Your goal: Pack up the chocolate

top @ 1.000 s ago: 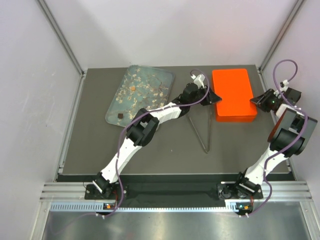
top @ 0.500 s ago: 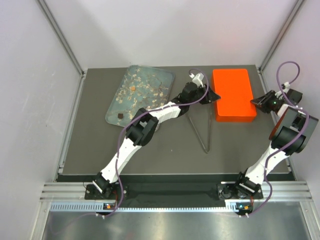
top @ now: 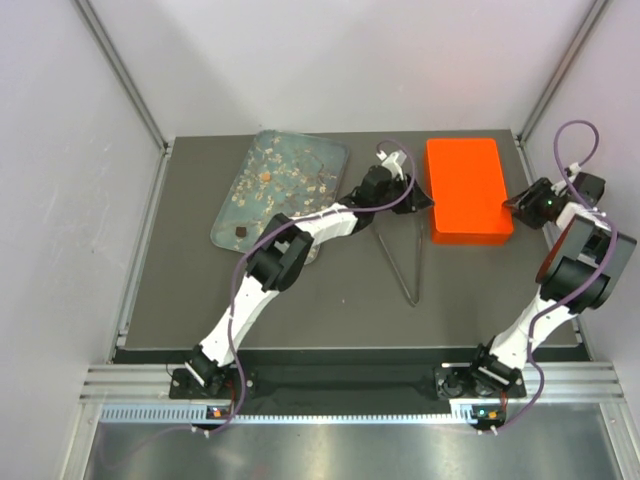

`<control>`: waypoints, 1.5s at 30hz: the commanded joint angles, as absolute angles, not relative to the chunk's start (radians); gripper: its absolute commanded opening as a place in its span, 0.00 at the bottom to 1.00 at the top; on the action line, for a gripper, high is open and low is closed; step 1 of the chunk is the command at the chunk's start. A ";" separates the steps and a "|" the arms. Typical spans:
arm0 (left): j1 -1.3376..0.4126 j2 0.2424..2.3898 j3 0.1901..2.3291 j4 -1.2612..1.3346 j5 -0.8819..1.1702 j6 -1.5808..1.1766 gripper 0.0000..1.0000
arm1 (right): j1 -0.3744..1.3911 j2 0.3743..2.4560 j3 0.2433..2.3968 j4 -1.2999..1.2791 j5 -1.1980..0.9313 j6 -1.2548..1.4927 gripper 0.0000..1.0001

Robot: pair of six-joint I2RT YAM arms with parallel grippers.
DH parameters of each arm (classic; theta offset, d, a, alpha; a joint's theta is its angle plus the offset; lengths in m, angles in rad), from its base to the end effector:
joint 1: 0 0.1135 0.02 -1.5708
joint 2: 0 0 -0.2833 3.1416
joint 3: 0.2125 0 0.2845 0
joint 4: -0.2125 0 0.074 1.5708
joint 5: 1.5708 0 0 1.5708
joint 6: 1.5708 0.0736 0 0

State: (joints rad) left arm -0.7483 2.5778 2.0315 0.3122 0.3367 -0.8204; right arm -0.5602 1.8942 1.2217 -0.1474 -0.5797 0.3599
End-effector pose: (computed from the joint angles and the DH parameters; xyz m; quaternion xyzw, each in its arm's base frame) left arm 0.4729 -0.4722 0.1384 0.0759 0.7770 -0.5246 0.3396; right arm 0.4090 -0.2089 0.1567 0.3019 0.8454 0.2294 0.3762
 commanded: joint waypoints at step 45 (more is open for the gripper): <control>-0.703 0.818 0.878 -0.328 -0.104 -0.249 0.99 | -0.166 2.461 2.002 -0.126 -0.695 0.672 0.00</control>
